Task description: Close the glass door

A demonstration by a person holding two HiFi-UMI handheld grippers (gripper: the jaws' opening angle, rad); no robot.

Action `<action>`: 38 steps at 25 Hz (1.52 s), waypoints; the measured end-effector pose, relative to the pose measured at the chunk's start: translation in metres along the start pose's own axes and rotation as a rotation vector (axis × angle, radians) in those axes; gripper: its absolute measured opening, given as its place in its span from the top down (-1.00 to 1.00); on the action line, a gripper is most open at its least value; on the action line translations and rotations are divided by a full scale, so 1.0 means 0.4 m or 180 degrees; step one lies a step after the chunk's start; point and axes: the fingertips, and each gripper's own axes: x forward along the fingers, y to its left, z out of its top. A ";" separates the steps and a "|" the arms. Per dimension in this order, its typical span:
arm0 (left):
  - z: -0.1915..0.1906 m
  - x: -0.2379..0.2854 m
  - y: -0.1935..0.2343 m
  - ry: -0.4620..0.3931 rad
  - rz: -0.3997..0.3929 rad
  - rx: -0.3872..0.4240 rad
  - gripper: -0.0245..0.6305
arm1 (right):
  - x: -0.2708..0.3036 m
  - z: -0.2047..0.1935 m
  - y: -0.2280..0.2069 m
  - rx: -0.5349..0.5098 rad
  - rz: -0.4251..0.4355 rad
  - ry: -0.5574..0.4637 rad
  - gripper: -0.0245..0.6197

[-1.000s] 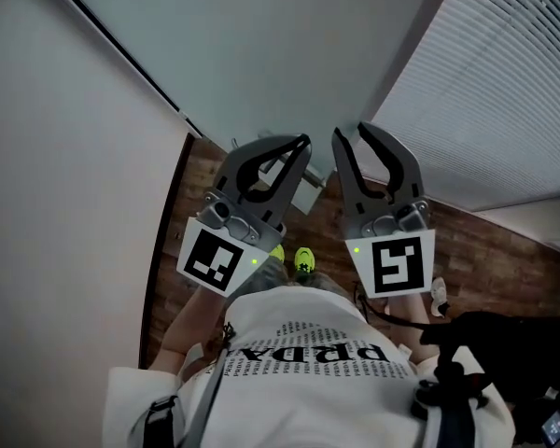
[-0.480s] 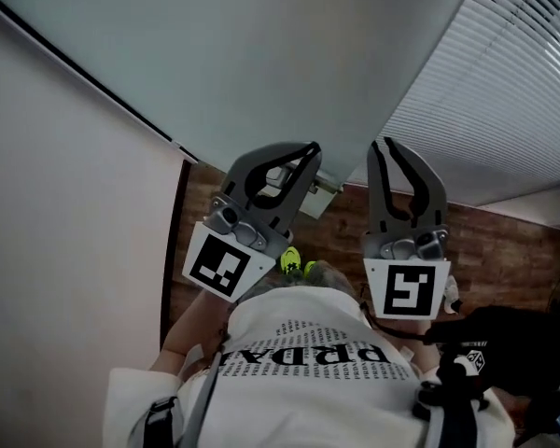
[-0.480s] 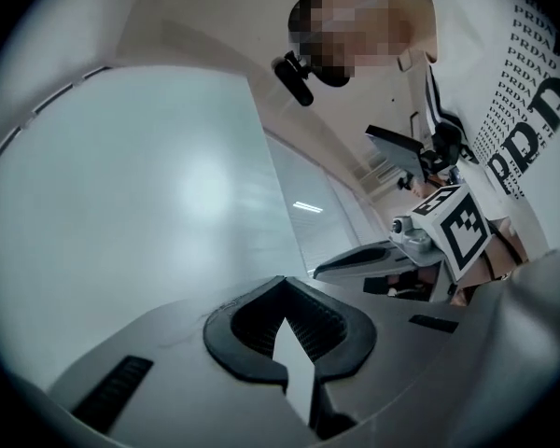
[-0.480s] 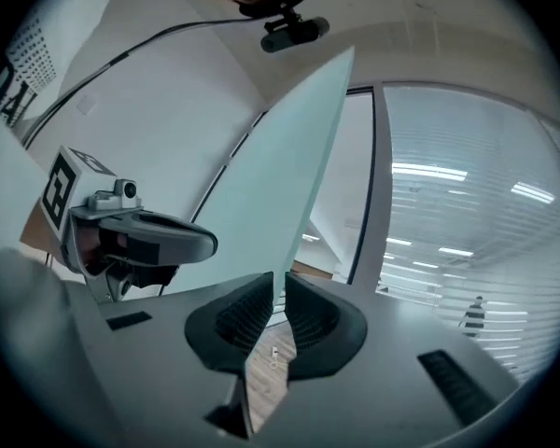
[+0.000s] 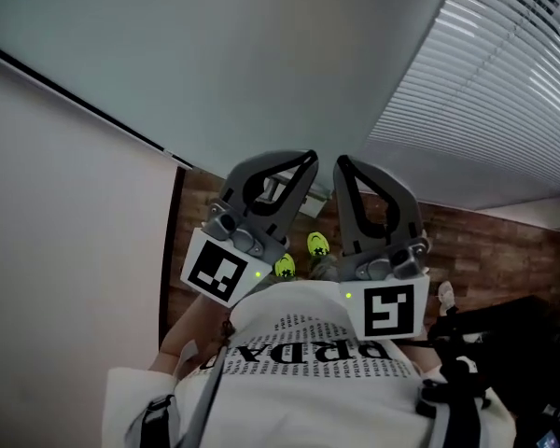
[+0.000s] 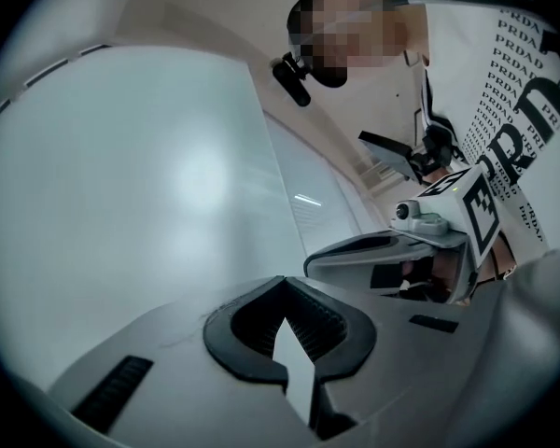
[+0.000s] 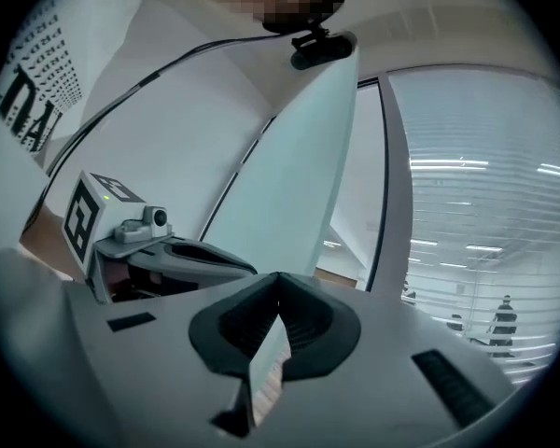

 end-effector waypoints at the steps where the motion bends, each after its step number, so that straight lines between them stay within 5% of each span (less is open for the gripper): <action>1: 0.013 -0.001 0.004 -0.0013 0.0031 -0.0008 0.95 | -0.001 0.017 0.005 -0.0026 0.0060 -0.0025 0.93; 10: -0.004 0.009 0.016 0.0082 0.0151 -0.0084 0.95 | 0.030 0.028 0.015 -0.0075 0.0240 -0.0039 0.93; 20: -0.054 0.037 0.018 0.0213 0.0056 -0.0240 0.95 | 0.076 -0.053 -0.042 0.0057 0.0034 0.0215 0.93; 38: -0.023 0.004 0.057 0.0111 0.0083 -0.0234 0.95 | 0.148 -0.056 -0.120 -0.0101 -0.0319 0.0327 0.93</action>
